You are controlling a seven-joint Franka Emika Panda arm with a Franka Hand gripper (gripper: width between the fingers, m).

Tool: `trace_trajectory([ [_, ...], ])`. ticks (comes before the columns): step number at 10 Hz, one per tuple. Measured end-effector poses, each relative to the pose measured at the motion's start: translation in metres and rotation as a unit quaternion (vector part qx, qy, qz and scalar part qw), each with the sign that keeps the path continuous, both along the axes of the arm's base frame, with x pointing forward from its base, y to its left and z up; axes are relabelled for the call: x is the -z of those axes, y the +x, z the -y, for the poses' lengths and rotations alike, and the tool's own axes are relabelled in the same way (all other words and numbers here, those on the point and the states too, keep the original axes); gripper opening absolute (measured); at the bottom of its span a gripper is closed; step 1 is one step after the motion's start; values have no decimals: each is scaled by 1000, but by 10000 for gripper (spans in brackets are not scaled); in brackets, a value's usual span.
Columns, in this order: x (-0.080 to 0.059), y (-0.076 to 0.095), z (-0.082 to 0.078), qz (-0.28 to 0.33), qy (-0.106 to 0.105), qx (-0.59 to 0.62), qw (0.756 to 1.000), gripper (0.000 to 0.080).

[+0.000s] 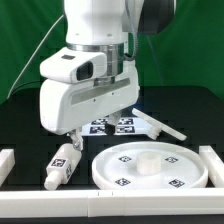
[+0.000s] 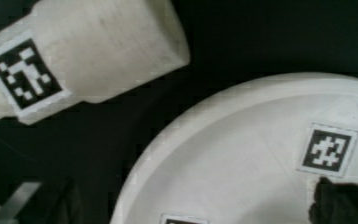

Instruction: Assemble round table

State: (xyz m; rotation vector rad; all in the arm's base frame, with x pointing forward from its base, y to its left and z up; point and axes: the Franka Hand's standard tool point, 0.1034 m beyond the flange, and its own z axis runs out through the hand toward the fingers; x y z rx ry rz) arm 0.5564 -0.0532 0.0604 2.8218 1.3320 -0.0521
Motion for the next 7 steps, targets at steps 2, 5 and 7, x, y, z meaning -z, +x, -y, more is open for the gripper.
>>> trace_trajectory([
  [2,0,0,0,0,0,9,1000,649],
  [5,-5,-1,13,52,15,189,980,649],
  [7,-2,-7,22,42,36,287,956,649],
])
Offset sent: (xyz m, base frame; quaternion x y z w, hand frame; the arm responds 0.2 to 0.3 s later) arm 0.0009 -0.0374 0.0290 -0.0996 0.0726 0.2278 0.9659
